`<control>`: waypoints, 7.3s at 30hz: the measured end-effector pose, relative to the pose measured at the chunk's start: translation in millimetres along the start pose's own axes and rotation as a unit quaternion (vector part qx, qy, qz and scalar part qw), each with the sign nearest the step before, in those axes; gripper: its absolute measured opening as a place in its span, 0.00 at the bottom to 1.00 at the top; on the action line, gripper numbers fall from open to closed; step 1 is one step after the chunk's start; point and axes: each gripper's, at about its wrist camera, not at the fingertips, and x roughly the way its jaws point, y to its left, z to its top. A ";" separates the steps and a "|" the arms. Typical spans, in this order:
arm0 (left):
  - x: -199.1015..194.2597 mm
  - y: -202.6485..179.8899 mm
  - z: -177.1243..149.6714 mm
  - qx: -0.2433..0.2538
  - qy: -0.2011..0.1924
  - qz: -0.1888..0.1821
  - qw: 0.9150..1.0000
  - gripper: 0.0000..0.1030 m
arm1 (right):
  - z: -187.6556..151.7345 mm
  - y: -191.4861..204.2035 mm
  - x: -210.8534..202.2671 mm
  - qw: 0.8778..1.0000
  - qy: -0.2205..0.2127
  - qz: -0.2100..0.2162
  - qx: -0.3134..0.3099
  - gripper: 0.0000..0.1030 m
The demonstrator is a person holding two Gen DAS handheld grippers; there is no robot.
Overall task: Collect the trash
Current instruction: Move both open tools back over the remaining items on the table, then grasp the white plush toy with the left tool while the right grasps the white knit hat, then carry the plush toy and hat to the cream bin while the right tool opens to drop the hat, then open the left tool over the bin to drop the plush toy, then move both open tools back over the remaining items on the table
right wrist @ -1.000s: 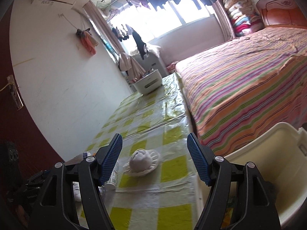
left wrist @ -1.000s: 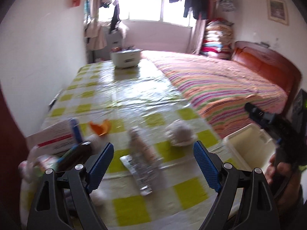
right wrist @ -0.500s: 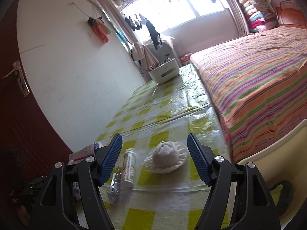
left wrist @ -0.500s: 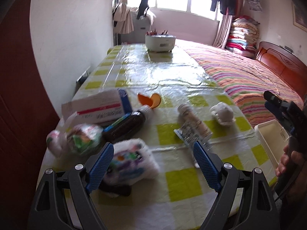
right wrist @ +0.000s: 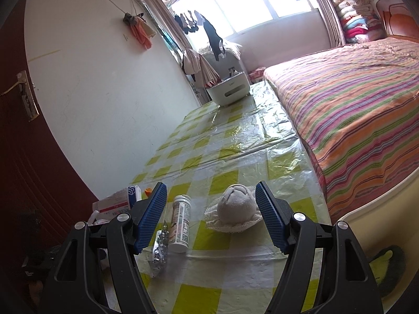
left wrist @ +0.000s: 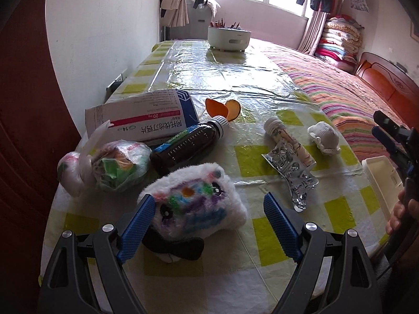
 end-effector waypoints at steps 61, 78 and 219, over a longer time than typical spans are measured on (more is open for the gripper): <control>36.2 37.4 8.5 -0.066 0.028 -0.038 0.997 0.88 | -7.7 1.3 110.7 0.978 0.183 -0.080 -0.060 0.46; 42.4 11.5 15.3 -0.052 -0.003 -0.085 0.995 0.45 | -1.3 -5.5 94.6 0.985 0.154 -0.069 -0.045 0.47; -26.0 -17.9 25.3 -0.106 -0.155 0.000 0.982 0.78 | 5.3 -42.2 -1.7 0.996 0.019 -0.083 0.020 0.70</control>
